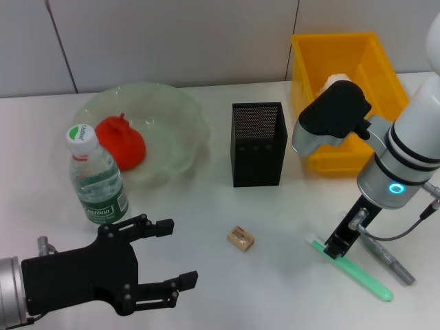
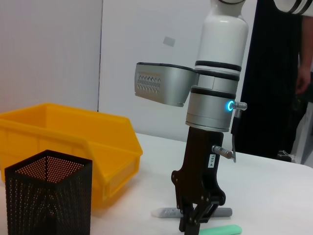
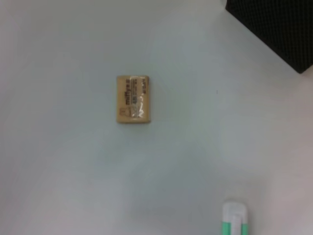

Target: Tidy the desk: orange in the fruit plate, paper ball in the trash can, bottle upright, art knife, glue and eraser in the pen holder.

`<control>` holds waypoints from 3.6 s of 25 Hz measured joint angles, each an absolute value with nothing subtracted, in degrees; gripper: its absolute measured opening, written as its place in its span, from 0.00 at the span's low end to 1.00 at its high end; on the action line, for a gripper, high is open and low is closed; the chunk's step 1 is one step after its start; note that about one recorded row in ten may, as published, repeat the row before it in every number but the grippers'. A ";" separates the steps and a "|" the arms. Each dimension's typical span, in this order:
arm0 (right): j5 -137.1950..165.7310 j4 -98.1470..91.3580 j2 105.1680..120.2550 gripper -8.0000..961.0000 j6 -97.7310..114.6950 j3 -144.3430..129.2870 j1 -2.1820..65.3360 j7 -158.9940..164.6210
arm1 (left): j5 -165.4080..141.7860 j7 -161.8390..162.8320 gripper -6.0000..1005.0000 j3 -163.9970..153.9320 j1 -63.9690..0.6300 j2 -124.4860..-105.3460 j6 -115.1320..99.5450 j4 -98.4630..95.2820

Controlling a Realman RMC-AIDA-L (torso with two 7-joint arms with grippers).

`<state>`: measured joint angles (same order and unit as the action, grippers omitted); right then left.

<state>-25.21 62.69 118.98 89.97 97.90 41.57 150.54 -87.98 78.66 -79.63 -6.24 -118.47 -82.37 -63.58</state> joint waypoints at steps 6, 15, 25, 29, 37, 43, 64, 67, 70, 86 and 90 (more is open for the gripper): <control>-25.17 62.65 119.00 0.11 89.84 97.78 41.58 150.58 | -87.88 78.66 0.86 -79.63 -6.24 -118.48 -82.42 -63.55; -25.05 62.70 119.00 0.02 89.40 97.60 41.57 150.90 | -87.88 78.66 0.86 -79.62 -6.24 -118.47 -82.53 -63.48; -25.50 64.63 119.00 0.01 90.24 97.43 41.56 150.57 | -87.89 78.66 0.86 -79.63 -6.24 -118.48 -82.61 -63.54; -25.35 66.13 118.97 0.03 90.74 97.44 41.44 150.50 | -87.89 78.66 0.86 -79.63 -6.24 -118.48 -82.62 -63.55; -25.16 65.87 118.93 0.16 90.80 97.47 41.59 150.15 | -87.89 78.66 0.86 -79.63 -5.75 -118.48 -82.70 -63.95; -25.09 65.61 118.91 0.25 90.57 96.77 41.56 150.09 | -87.89 78.66 0.86 -79.60 -5.88 -118.48 -82.71 -63.98; -24.70 64.27 118.93 0.29 89.12 93.22 41.86 150.25 | -87.89 78.66 0.86 -79.18 -5.82 -118.48 -82.70 -63.81; -24.74 64.23 118.99 0.29 89.12 93.02 41.86 150.33 | -87.89 78.66 0.86 -79.19 -5.80 -118.47 -82.70 -63.88; -24.78 64.23 119.00 0.27 89.12 93.00 41.85 150.46 | -87.89 78.66 0.86 -79.19 -5.80 -118.48 -82.86 -63.96; -24.65 63.61 119.00 0.07 89.06 92.99 41.80 151.22 | -87.78 78.66 0.86 -79.10 -5.80 -118.48 -83.62 -63.98; -24.63 63.59 119.00 0.06 89.12 92.99 41.72 151.26 | -87.74 78.66 0.86 -79.10 -5.80 -118.55 -83.78 -63.99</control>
